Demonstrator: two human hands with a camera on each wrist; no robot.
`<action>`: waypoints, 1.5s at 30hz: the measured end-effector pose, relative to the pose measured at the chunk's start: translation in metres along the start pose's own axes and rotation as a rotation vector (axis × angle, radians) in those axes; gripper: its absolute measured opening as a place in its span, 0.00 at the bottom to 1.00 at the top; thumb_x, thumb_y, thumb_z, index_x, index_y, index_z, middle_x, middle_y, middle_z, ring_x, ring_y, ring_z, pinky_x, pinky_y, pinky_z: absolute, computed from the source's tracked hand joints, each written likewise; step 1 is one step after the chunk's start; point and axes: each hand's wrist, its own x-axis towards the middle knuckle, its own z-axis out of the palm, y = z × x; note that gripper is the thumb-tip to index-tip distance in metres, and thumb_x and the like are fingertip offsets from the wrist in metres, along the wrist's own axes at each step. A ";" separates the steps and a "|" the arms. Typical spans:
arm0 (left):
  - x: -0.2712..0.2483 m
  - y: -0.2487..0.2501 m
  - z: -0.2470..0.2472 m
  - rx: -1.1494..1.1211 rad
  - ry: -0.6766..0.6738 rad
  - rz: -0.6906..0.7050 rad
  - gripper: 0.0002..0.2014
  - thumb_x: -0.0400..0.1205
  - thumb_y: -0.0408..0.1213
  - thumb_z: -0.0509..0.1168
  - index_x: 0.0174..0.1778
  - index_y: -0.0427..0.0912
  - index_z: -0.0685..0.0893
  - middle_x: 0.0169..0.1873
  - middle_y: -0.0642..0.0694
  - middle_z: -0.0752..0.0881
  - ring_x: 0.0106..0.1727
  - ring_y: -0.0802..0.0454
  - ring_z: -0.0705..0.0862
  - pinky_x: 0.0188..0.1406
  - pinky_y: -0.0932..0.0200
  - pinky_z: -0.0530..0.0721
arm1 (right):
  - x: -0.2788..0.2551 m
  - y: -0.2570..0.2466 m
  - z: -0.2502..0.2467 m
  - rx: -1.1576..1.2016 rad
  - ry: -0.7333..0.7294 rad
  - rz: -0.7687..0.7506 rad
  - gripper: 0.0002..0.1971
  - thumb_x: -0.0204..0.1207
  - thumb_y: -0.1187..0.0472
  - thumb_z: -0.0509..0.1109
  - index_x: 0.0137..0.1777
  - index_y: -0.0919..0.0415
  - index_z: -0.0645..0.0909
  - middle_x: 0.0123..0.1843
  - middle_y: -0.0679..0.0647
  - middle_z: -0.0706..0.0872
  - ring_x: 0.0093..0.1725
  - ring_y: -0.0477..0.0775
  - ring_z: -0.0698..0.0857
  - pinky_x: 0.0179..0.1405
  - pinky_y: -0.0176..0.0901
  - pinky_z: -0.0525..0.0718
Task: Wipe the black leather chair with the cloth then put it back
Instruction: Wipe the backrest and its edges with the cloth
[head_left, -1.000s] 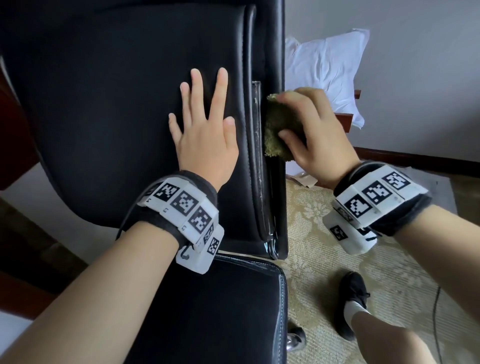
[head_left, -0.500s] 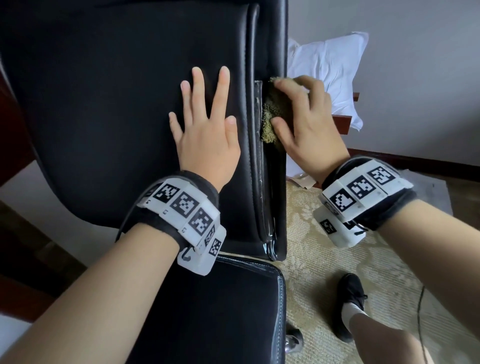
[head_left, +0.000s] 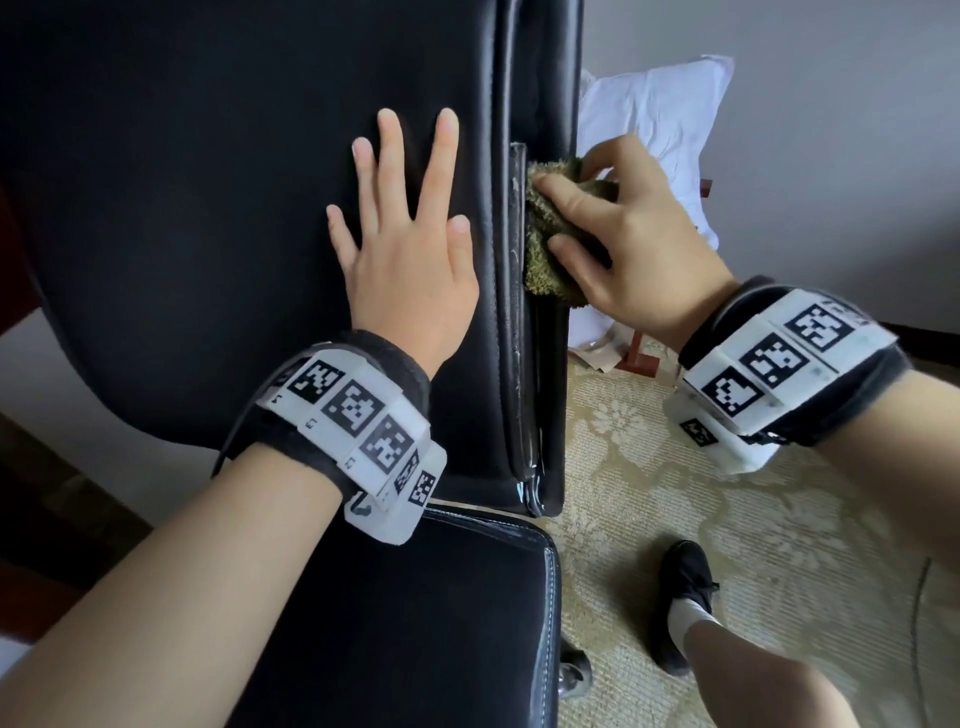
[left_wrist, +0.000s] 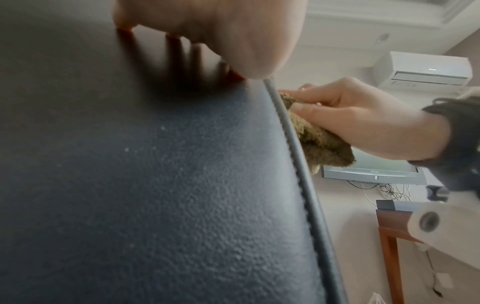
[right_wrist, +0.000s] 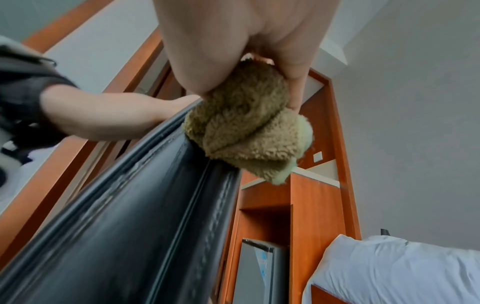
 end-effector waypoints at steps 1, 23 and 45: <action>0.000 0.001 0.000 0.001 -0.003 -0.002 0.30 0.86 0.37 0.48 0.82 0.56 0.44 0.83 0.45 0.41 0.83 0.44 0.39 0.77 0.35 0.43 | -0.004 0.002 0.001 -0.026 -0.038 -0.026 0.24 0.75 0.57 0.59 0.68 0.67 0.76 0.55 0.74 0.74 0.50 0.74 0.77 0.53 0.63 0.80; -0.004 -0.001 -0.009 0.035 -0.029 0.002 0.31 0.85 0.38 0.49 0.82 0.57 0.45 0.83 0.47 0.42 0.83 0.46 0.41 0.78 0.36 0.46 | 0.012 -0.019 -0.011 -0.006 0.090 0.061 0.20 0.74 0.66 0.64 0.66 0.66 0.78 0.55 0.74 0.76 0.52 0.73 0.77 0.54 0.57 0.79; -0.023 -0.010 0.013 0.034 -0.029 0.033 0.34 0.80 0.46 0.46 0.83 0.51 0.44 0.83 0.42 0.41 0.82 0.43 0.39 0.77 0.36 0.39 | -0.051 -0.021 0.027 0.155 -0.122 0.310 0.26 0.76 0.56 0.62 0.75 0.57 0.71 0.57 0.70 0.73 0.56 0.71 0.76 0.62 0.53 0.73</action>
